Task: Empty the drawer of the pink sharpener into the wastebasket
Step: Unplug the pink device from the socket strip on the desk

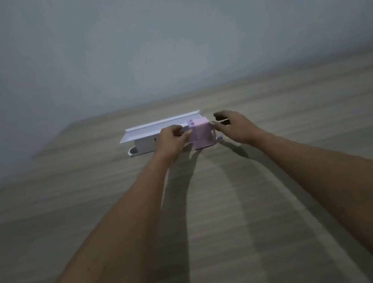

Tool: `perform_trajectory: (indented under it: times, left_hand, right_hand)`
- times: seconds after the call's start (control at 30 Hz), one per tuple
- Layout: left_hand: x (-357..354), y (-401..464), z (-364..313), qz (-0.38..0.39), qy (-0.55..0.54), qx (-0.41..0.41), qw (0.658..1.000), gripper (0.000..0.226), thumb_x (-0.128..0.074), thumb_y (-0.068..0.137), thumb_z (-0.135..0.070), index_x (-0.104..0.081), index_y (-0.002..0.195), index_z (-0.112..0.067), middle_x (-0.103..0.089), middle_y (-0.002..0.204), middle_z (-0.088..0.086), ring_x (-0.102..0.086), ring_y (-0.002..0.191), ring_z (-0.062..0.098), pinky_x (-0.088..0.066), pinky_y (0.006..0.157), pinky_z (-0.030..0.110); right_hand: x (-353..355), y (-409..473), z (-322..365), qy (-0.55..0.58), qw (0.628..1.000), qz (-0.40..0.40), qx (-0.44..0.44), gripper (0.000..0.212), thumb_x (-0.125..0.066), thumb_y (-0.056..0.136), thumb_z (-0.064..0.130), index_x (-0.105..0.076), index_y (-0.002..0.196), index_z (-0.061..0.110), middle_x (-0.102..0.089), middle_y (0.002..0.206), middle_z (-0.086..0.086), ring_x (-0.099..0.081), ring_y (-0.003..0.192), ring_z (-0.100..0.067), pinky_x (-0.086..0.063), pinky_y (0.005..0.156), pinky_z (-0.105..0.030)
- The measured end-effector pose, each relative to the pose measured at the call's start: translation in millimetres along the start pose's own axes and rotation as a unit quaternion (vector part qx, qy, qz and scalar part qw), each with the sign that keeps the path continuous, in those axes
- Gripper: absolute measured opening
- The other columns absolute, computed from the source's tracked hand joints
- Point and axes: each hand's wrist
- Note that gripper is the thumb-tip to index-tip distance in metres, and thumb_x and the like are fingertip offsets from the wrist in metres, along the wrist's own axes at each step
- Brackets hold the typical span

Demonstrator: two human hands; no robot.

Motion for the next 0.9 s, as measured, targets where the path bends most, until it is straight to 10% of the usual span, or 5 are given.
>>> perform_trajectory:
  times: [0.07, 0.27, 0.53, 0.9]
  left_hand:
    - [-4.3, 5.4, -0.4, 0.001, -0.003, -0.012, 1.000, 0.045, -0.069, 0.093, -0.020, -0.062, 0.131, 0.002, -0.068, 0.127, 0.016, -0.064, 0.116, 0.026, -0.050, 0.102, 0.036]
    - [-15.2, 12.3, 1.9, -0.006, 0.022, -0.044, 0.999, 0.031, -0.067, 0.093, -0.018, -0.072, 0.121, -0.003, -0.075, 0.115, 0.013, -0.070, 0.107, 0.028, -0.054, 0.097, 0.047]
    - [-1.2, -5.6, -10.3, 0.001, -0.010, -0.028, 1.000, 0.033, -0.068, 0.093, -0.016, -0.070, 0.123, -0.003, -0.075, 0.117, 0.014, -0.072, 0.107, 0.027, -0.055, 0.099, 0.049]
    - [52.3, -95.9, -54.2, -0.002, -0.041, -0.068, 0.997, 0.030, -0.070, 0.088, -0.018, -0.075, 0.113, -0.002, -0.078, 0.108, 0.015, -0.073, 0.104, 0.028, -0.054, 0.099, 0.050]
  right_hand:
    - [-2.7, 2.1, -2.1, 0.038, 0.999, 0.015, -0.006, 0.049, -0.063, 0.097, 0.023, -0.053, 0.139, -0.001, -0.061, 0.133, -0.019, -0.063, 0.118, -0.032, -0.053, 0.066, -0.009]
    - [-9.4, 1.2, -7.0, 0.059, 0.997, 0.052, 0.004, 0.042, -0.062, 0.097, 0.017, -0.057, 0.136, 0.002, -0.067, 0.124, -0.017, -0.066, 0.113, -0.035, -0.058, 0.089, -0.051]
    - [5.2, -14.1, 16.3, 0.079, 0.994, 0.070, 0.009, 0.041, -0.062, 0.097, 0.013, -0.056, 0.135, -0.002, -0.063, 0.131, -0.020, -0.063, 0.118, -0.032, -0.056, 0.064, -0.013]
    - [34.7, -94.9, 96.1, 0.110, 0.991, 0.069, 0.034, 0.040, -0.064, 0.097, 0.013, -0.058, 0.134, -0.002, -0.065, 0.128, -0.021, -0.065, 0.108, -0.027, -0.055, 0.064, -0.013]
Point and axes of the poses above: each hand's wrist, its own y-axis towards the middle knuckle, its own x-axis out of the back of the hand, z = x × y
